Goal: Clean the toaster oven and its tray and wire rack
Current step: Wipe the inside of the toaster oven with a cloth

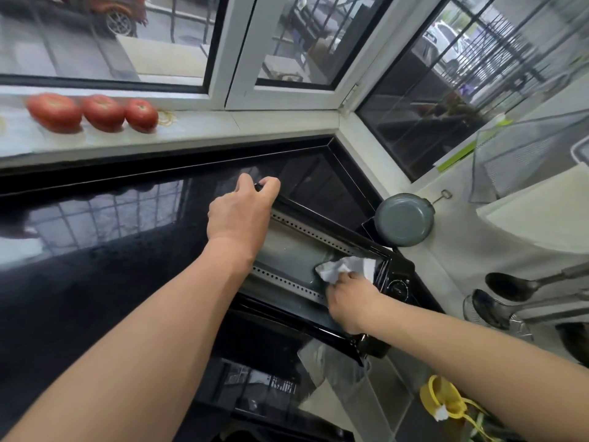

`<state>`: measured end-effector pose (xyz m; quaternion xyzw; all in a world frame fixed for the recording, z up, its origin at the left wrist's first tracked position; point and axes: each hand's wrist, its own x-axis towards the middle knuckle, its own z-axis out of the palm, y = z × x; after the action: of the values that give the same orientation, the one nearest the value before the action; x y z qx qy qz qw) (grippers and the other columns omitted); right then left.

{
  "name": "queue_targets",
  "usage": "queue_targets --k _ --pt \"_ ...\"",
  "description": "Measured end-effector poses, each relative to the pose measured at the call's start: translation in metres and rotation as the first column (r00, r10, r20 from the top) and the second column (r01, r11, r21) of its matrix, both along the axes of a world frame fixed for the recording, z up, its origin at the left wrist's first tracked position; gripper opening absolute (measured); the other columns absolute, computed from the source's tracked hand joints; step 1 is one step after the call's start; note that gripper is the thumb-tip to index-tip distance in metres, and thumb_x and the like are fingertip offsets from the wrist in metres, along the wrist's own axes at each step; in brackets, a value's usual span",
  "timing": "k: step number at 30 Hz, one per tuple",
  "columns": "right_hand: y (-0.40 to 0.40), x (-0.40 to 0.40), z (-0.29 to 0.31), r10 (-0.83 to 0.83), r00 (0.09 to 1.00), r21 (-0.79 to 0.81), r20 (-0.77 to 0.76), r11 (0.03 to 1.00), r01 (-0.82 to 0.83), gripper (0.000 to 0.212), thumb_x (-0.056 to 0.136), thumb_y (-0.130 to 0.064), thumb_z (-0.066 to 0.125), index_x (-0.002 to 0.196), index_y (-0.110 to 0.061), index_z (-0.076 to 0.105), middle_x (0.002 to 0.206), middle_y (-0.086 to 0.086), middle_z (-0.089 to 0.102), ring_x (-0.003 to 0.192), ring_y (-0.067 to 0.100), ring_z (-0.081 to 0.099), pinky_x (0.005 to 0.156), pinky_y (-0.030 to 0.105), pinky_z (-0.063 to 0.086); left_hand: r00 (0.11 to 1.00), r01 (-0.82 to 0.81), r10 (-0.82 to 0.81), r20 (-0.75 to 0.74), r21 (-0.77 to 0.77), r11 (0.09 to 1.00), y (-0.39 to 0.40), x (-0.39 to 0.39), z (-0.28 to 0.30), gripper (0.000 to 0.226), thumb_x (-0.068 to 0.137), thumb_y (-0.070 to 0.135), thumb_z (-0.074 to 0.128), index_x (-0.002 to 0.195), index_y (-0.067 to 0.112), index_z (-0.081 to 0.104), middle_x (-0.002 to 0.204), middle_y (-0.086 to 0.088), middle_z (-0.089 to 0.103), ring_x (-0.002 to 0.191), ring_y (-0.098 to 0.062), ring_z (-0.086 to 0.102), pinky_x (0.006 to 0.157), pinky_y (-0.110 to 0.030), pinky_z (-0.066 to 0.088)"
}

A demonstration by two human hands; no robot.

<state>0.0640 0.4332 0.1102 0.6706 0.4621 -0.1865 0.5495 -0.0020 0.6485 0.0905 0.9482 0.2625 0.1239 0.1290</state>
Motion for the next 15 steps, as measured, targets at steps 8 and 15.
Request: queue_targets --k 8,15 --pt "0.044 0.049 -0.059 -0.211 0.977 -0.080 0.038 0.974 0.213 0.067 0.093 -0.025 0.061 0.155 -0.021 0.033 0.164 0.009 0.012 0.147 0.041 0.021 0.110 0.061 0.032 1.000 -0.019 0.019 -0.003 0.011 1.000 -0.002 -0.003 -0.002 0.069 0.079 -0.004 0.067 0.133 0.018 0.031 0.100 -0.007 0.038 0.042 -0.019 0.023 0.044 -0.029 0.019" --pt "0.042 0.040 -0.051 -0.279 0.959 -0.090 0.041 0.955 0.282 0.061 0.092 -0.024 0.064 0.150 -0.023 0.043 0.164 0.009 0.023 0.148 0.045 0.019 0.110 0.066 0.021 0.999 -0.030 0.030 -0.028 0.007 1.000 -0.003 -0.005 0.003 0.062 0.086 -0.002 0.059 0.136 0.020 0.029 0.107 -0.008 0.043 0.053 -0.025 0.043 0.051 -0.034 0.035"
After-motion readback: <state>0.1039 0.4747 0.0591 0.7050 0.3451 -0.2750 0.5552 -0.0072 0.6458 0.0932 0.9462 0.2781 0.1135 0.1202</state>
